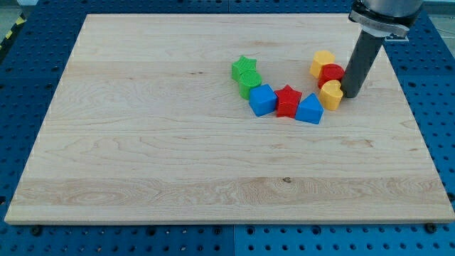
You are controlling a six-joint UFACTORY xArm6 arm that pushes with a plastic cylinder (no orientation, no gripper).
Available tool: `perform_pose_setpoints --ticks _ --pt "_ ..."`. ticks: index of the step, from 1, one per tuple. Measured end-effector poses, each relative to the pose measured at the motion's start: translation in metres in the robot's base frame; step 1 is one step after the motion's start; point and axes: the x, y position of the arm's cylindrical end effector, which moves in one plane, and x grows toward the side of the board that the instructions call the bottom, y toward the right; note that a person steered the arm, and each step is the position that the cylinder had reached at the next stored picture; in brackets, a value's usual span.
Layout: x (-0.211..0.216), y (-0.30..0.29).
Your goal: Place the red circle in between the yellow hexagon and yellow heart
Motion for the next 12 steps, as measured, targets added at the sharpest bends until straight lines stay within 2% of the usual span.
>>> perform_pose_setpoints --ticks 3,4,6,8,10,12 --pt "0.007 -0.012" --pt "0.007 0.016" --pt "0.007 0.021" --pt "0.007 0.054" --pt "-0.030 0.054" --pt "-0.030 0.040"
